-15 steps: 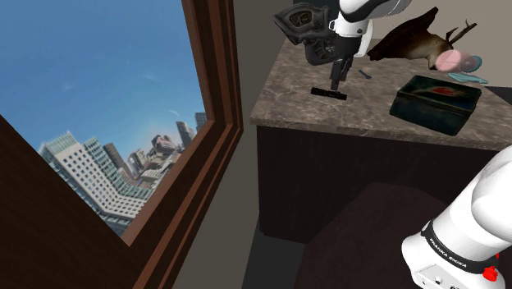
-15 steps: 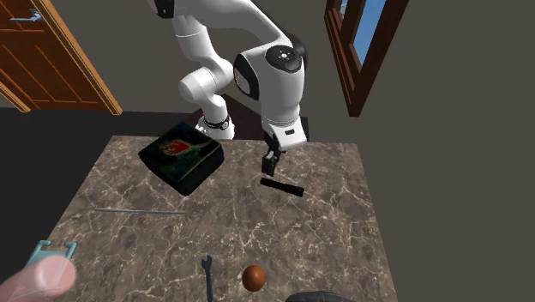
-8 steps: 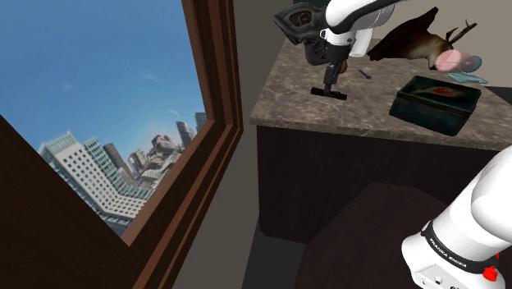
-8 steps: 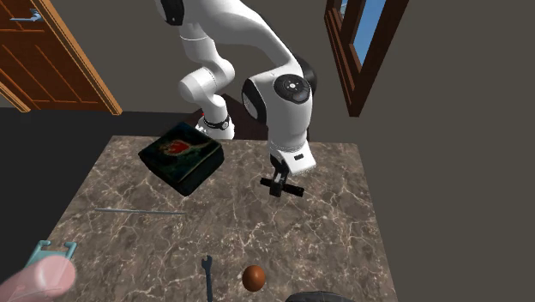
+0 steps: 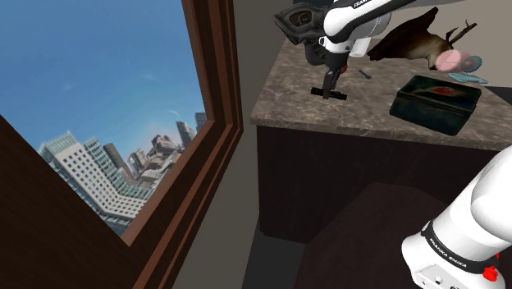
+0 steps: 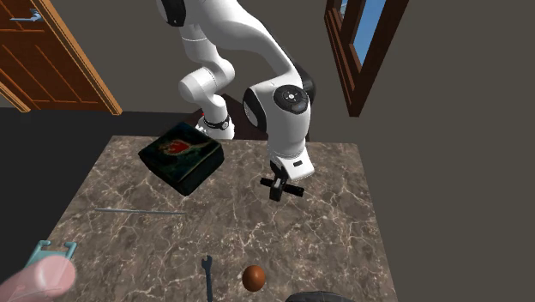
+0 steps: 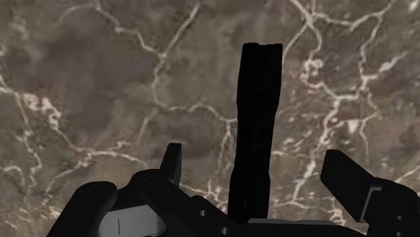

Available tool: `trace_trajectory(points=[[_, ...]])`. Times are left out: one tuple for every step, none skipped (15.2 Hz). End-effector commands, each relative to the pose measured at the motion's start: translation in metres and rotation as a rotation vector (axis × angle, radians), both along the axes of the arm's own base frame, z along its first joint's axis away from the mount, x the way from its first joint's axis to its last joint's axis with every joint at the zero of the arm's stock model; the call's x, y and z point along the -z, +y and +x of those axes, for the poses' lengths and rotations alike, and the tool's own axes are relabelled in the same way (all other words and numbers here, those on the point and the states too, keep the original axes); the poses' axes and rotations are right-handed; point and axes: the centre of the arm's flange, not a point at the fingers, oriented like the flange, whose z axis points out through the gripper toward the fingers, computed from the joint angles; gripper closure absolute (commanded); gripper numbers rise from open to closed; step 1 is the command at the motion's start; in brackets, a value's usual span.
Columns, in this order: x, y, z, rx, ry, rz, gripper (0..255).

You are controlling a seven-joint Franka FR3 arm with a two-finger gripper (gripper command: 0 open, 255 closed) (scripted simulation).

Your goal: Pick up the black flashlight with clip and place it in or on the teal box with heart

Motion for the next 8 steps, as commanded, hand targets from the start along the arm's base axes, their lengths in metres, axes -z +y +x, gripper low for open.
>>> trace_trajectory(points=[[0.0002,-0.0001,-0.0001,0.000,0.000,0.000,0],[0.0002,-0.0001,-0.0001,0.000,0.000,0.000,0],[0.0002,0.0000,0.0000,0.000,0.000,0.000,0],[0.0002,0.0000,0.0000,0.000,0.000,0.000,0],[0.0002,0.0000,0.0000,0.000,0.000,0.000,255],[0.0002,0.0000,0.0000,0.000,0.000,0.000,255],[0.0002,0.0000,0.0000,0.000,0.000,0.000,255],[0.0002,-0.0001,0.0000,0.000,0.000,0.000,255]])
